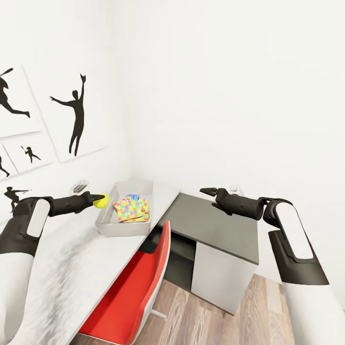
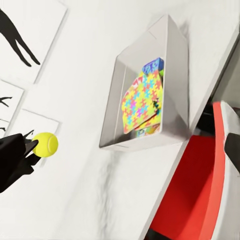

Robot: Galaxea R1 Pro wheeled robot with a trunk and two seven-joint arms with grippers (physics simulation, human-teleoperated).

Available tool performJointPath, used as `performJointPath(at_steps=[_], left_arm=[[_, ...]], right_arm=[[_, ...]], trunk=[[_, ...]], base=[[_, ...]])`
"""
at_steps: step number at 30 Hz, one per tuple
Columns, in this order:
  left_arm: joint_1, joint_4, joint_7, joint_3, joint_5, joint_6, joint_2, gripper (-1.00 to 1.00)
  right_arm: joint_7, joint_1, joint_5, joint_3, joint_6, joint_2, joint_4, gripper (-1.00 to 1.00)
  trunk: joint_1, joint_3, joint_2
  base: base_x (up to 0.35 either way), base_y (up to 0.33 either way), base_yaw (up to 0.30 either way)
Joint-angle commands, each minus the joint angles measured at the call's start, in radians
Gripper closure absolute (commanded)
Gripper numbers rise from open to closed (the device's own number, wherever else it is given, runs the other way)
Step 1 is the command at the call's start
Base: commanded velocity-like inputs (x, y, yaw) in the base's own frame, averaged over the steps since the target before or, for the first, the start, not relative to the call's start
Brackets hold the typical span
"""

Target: Put all the toys in the child's room - the three board games (two on the bed and one on the table), the two jigsaw puzzles on the table, and the tennis ball on the table - inside the toy box on the table in the child's room.

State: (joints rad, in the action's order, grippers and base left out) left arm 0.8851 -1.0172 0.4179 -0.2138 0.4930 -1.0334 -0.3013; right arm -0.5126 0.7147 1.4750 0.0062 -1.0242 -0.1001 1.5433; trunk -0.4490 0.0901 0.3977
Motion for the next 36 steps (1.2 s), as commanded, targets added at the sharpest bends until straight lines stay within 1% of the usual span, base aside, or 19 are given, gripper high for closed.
performJointPath(at_steps=[1,4,10,14,18,24,26,27,32,33,36], left_arm=[[0.002,0.000,0.009,-0.002,-0.008,-0.004,0.001,1.00],[0.002,0.000,0.009,-0.002,-0.008,-0.004,0.001,1.00],[0.002,0.000,0.009,-0.001,-0.010,-0.004,0.001,1.00],[0.002,0.000,0.007,-0.001,-0.011,-0.004,0.001,1.00],[0.002,0.000,0.006,-0.002,-0.012,-0.004,0.001,1.00],[0.002,0.002,-0.005,0.002,-0.017,0.002,0.004,1.00],[0.002,0.003,-0.041,0.006,-0.018,0.008,0.016,1.00],[0.002,0.004,-0.071,0.007,-0.018,0.011,0.026,1.00],[0.008,0.011,-0.238,0.009,-0.017,0.024,0.095,1.00],[0.011,0.013,-0.247,0.009,-0.016,0.030,0.098,1.00],[0.045,0.053,-0.284,0.008,-0.013,0.093,0.109,1.00]], right_arm=[[-0.010,0.001,0.010,0.001,0.000,-0.001,0.001,-1.00],[-0.010,0.000,0.010,0.001,0.000,-0.001,0.001,-1.00],[-0.010,0.001,0.010,0.001,0.000,0.000,0.001,-1.00],[-0.010,0.000,0.010,0.001,0.000,0.000,0.001,-1.00],[-0.010,0.000,0.010,0.001,0.000,0.000,0.001,-1.00],[-0.010,0.000,0.010,0.001,0.000,0.000,0.001,-1.00],[-0.010,0.000,0.010,0.001,0.000,0.000,0.001,-1.00],[-0.010,0.000,0.010,0.002,0.000,0.000,0.001,-1.00],[-0.012,0.002,0.005,0.037,0.001,0.000,0.002,-1.00],[-0.012,0.003,0.004,0.038,0.001,0.000,0.002,-1.00],[-0.013,0.014,-0.018,0.053,-0.003,0.000,0.004,-1.00]], trunk=[[-0.001,0.002,0.002],[-0.001,0.002,0.002],[-0.001,0.002,0.002],[-0.001,0.002,0.002],[-0.001,0.002,0.002],[-0.001,0.002,0.002],[-0.001,0.002,0.002],[-0.001,0.002,0.002],[-0.001,0.002,0.002],[-0.001,0.002,0.002],[-0.001,0.002,0.002]], base=[[0.157,-0.113,0.267],[0.124,-0.101,0.212],[0.065,0.000,0.056],[0.193,0.064,0.221],[0.058,0.008,0.220],[0.007,0.001,0.037],[0.001,0.000,0.005],[0.000,0.000,0.002],[0.000,0.000,0.001],[0.000,0.000,0.000],[0.000,0.000,0.000]])
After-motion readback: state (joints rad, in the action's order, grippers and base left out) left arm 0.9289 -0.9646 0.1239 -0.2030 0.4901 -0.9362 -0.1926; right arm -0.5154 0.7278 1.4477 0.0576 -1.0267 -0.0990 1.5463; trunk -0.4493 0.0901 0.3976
